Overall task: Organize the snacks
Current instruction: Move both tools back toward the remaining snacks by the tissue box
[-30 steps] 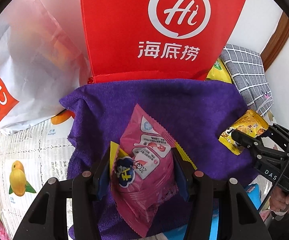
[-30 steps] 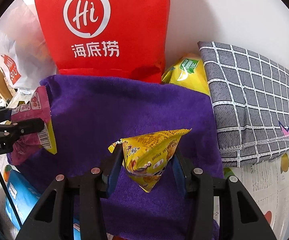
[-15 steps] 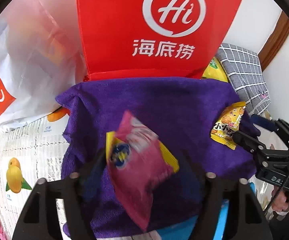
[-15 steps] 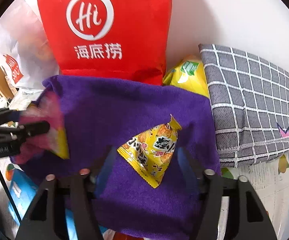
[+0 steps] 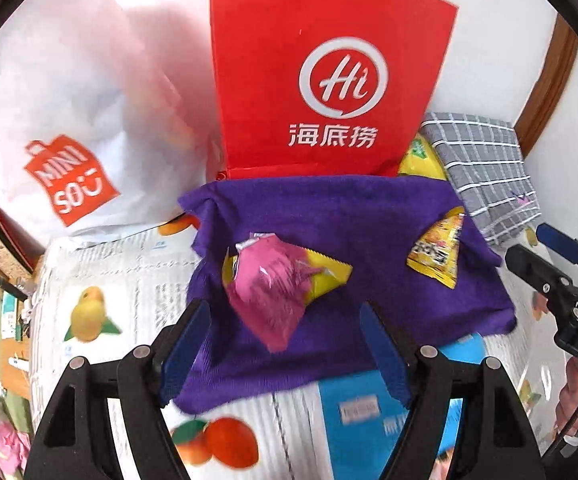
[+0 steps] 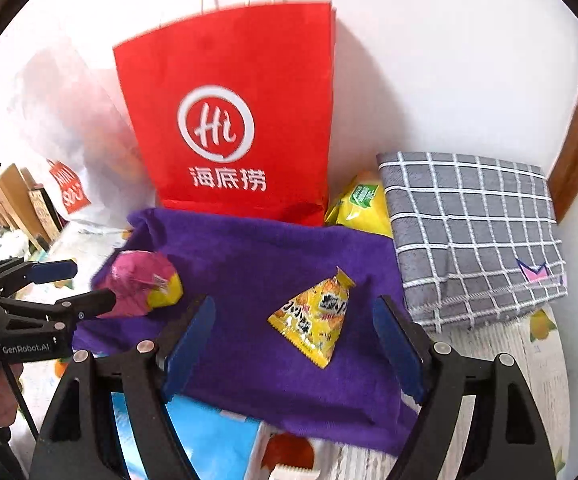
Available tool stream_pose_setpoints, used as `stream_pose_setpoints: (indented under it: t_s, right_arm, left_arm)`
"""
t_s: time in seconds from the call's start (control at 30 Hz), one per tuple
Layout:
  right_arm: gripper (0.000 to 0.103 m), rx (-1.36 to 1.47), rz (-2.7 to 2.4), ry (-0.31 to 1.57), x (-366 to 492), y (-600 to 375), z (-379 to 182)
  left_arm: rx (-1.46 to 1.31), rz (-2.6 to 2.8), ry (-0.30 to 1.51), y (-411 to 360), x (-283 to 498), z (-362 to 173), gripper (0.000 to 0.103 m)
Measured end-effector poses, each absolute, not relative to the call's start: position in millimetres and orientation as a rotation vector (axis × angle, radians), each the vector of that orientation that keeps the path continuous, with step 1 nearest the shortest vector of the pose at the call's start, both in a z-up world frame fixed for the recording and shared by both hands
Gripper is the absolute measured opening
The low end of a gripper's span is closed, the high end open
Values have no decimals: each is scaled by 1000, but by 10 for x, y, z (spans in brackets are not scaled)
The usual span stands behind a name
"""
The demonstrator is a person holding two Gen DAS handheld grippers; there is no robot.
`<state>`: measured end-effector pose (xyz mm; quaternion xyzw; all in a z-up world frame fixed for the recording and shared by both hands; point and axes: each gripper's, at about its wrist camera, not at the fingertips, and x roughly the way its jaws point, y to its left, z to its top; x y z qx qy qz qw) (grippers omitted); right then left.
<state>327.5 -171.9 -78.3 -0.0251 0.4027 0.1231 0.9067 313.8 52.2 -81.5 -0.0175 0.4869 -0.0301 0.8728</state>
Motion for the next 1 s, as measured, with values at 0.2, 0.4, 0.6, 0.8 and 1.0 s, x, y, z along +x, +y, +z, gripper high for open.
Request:
stream_pose_setpoints:
  t_s: [0.2,0.4,0.6,0.8,1.0]
  right_arm:
    - [84,-9,216,809,2822,-1902,-656]
    - [84,-13,149,803,2364,-2086,-701]
    - [82,52,125,856,1970,-2319,-925]
    - [77,77,122,904,1672,-2416,-1119]
    - [77,93,124,905,1507,-2439,-1150]
  left_arm:
    - [-61,-70,983,553,2687,-586,76]
    - [-78,-91,951,510,2218,-480,76]
    - [-98,-120,956,480,1893,-507,76]
    - [-119,-159,944,477,1622,-518,76]
    - [-117,-179,944,471,1487,-520,76]
